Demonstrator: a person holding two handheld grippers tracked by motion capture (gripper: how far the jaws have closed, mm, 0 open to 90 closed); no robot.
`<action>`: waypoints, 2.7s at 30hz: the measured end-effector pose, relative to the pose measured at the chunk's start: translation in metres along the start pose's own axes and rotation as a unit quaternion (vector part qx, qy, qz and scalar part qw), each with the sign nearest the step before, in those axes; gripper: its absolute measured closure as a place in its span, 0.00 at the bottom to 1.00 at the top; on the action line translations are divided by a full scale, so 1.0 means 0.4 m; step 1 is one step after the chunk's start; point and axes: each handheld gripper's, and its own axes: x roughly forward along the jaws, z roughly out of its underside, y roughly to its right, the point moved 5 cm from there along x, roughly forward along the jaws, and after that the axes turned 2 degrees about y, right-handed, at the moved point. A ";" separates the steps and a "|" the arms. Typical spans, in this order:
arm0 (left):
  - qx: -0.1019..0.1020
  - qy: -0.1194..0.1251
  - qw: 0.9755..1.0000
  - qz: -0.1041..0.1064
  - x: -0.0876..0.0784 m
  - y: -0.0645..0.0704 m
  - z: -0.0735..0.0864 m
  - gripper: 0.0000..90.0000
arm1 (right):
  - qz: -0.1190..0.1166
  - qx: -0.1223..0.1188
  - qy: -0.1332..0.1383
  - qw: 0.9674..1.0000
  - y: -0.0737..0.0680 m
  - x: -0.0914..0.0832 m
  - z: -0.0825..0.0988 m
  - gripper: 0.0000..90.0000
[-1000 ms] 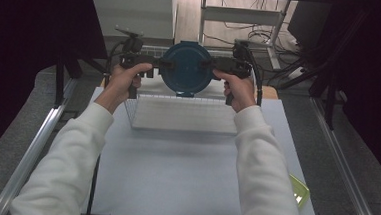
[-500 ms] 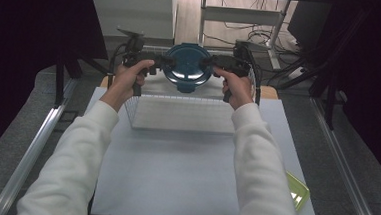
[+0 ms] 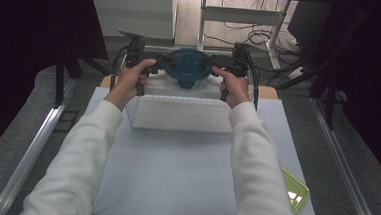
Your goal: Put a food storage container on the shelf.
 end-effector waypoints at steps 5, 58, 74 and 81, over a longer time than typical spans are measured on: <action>0.028 0.019 0.999 -0.022 -0.003 0.007 -0.001 0.34 | 0.002 -0.013 0.011 1.000 -0.005 -0.002 0.002 0.33; 0.189 -0.079 0.975 -0.081 -0.173 0.009 0.607 0.22 | 0.064 -0.255 -0.072 0.962 0.126 -0.346 0.533 0.31; 0.231 -0.123 0.956 -0.134 -0.182 -0.031 0.702 0.24 | 0.087 -0.255 -0.115 0.956 0.213 -0.353 0.592 0.32; 0.237 -0.122 0.954 -0.139 -0.180 -0.034 0.700 0.23 | 0.090 -0.250 -0.111 0.958 0.213 -0.360 0.586 0.32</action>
